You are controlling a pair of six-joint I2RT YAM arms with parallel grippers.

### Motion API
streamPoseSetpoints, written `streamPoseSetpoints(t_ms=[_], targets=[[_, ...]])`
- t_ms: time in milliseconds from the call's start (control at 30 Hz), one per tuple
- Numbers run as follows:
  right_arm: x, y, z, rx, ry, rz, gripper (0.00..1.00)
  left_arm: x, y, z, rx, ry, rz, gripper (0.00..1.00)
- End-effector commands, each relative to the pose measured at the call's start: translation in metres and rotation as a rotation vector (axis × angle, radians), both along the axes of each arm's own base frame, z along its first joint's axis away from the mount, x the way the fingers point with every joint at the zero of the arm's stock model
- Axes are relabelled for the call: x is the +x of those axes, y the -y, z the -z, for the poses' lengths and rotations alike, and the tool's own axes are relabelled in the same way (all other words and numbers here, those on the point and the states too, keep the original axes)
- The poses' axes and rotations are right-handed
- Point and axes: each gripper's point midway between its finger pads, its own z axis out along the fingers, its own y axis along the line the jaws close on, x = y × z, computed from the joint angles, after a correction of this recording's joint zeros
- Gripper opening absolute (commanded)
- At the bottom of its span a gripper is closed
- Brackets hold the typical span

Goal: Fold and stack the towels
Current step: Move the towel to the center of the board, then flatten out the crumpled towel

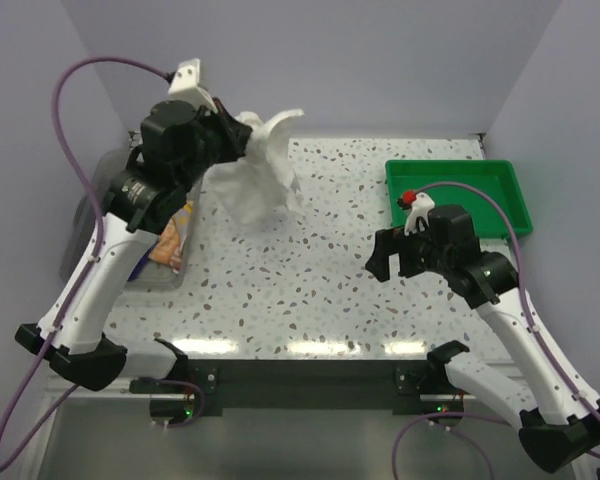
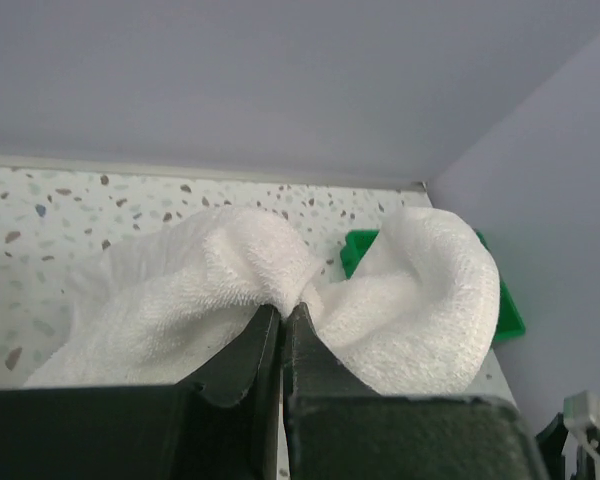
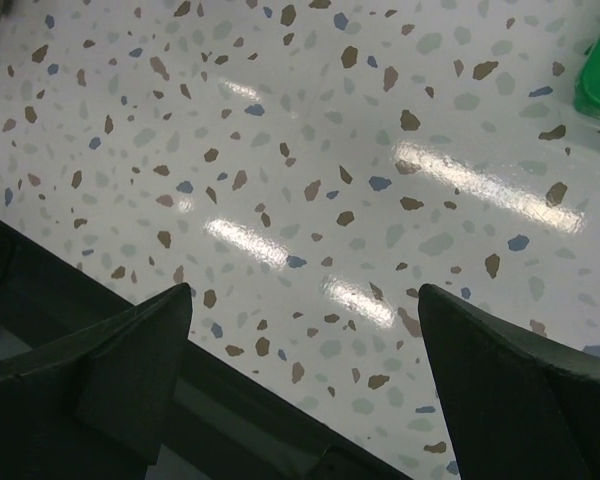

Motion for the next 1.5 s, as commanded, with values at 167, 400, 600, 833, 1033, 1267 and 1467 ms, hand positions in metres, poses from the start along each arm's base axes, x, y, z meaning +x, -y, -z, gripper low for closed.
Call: streamPoseSetpoints(t_ms=[167, 400, 600, 833, 1033, 1267, 1467], targets=[[-0.002, 0.015, -0.016, -0.020, 0.051, 0.091, 0.99, -0.073, 0.069, 0.183, 0.100, -0.364, 0.206, 0.00], [-0.001, 0.012, -0.013, -0.008, 0.034, 0.099, 0.99, -0.176, 0.075, 0.307, 0.281, -0.688, 0.250, 0.00], [0.010, 0.007, 0.002, -0.004, -0.010, 0.129, 0.99, -0.216, 0.078, 0.327, 0.318, -0.752, 0.356, 0.70], [0.040, -0.006, 0.036, -0.029, -0.113, 0.174, 0.77, -0.129, 0.072, 0.279, 0.355, -0.592, 0.291, 0.91], [0.065, -0.013, 0.080, -0.085, -0.199, 0.218, 0.52, -0.012, 0.041, 0.287, 0.398, -0.521, 0.199, 0.77], [0.088, -0.023, 0.142, -0.217, -0.300, 0.250, 0.37, 0.055, 0.050, 0.372, 0.498, -0.645, 0.226, 0.63], [0.096, -0.022, 0.175, -0.361, -0.325, 0.269, 0.32, 0.049, 0.039, 0.430, 0.575, -0.763, 0.220, 0.54]])
